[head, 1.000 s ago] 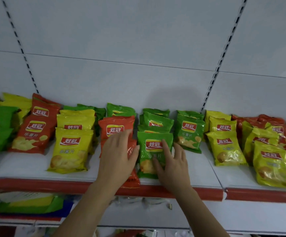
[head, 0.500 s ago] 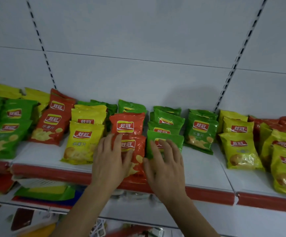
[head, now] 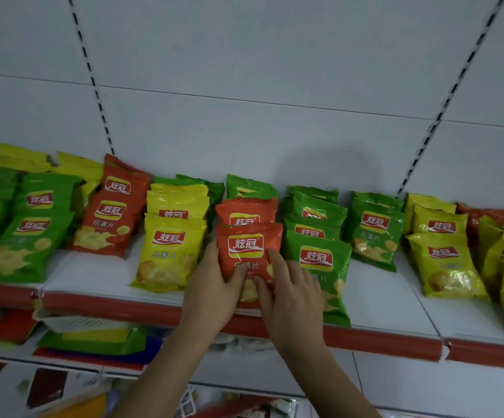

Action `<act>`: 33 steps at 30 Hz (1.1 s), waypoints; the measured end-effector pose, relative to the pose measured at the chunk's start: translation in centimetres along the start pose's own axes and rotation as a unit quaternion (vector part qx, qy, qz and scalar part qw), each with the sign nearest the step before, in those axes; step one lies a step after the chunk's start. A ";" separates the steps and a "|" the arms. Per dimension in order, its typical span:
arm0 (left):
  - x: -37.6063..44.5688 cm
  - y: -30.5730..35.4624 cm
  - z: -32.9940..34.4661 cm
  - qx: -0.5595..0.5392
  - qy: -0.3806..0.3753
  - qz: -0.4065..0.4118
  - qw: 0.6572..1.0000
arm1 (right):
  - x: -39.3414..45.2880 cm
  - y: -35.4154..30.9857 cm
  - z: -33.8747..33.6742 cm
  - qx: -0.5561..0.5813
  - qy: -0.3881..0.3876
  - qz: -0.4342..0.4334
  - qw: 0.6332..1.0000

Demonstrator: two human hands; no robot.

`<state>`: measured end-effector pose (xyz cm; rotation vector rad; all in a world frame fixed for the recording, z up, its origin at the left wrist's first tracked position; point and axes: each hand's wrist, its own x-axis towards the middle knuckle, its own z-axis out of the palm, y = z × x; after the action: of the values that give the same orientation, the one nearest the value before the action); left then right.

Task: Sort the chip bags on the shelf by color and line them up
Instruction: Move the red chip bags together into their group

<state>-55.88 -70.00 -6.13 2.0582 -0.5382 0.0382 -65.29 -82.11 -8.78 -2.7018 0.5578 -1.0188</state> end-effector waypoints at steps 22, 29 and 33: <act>4.5 -3.8 -6.7 -0.177 0.003 -0.008 0.984 | 6.1 -2.6 3.9 -0.053 -0.067 0.154 0.984; 5.2 -3.2 -7.1 -0.176 0.018 -0.014 0.984 | 6.9 -2.2 1.2 0.038 0.047 0.109 0.992; 6.2 -2.4 -6.9 -0.175 0.020 -0.019 0.984 | 7.4 -2.2 -3.1 0.160 0.118 0.123 0.972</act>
<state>-48.03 -65.48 -2.92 1.7211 -0.4460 -0.0362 -61.60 -83.36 -1.41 -2.1863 0.6815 -1.2458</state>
